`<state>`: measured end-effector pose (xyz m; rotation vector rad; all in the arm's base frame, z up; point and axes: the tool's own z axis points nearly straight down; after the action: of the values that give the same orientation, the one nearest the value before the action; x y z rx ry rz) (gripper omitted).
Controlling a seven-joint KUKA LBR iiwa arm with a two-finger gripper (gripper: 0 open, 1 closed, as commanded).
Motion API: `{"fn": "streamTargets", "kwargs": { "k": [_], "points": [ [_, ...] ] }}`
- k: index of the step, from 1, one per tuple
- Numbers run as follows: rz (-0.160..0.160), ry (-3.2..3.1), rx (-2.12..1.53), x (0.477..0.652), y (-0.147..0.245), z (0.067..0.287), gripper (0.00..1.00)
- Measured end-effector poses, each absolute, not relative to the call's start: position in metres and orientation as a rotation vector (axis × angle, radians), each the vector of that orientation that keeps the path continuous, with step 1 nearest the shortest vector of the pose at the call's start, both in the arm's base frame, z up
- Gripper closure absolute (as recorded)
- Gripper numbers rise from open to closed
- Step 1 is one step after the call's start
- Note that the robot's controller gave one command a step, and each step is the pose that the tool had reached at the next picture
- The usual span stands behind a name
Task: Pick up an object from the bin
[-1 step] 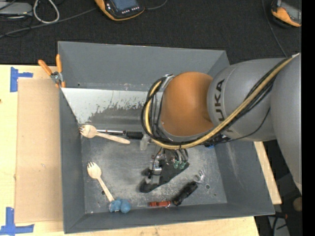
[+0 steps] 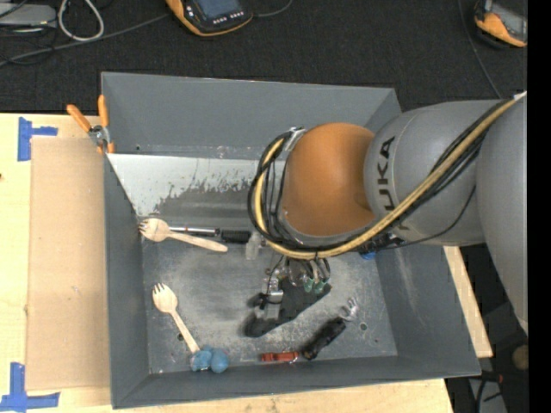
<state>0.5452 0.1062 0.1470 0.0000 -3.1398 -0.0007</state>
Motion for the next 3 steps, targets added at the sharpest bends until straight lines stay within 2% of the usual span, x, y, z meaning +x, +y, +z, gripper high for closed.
{"fn": "streamTargets", "kwargs": {
  "k": [1, 2, 3],
  "points": [
    [-0.003, -3.126, 0.307, 0.522, 0.085, 0.125, 0.0],
    [-0.003, -3.115, 0.384, 0.488, 0.06, 0.1, 1.0],
    [-0.003, -3.115, 0.383, 0.488, 0.06, 0.1, 1.0]
  ]
}}
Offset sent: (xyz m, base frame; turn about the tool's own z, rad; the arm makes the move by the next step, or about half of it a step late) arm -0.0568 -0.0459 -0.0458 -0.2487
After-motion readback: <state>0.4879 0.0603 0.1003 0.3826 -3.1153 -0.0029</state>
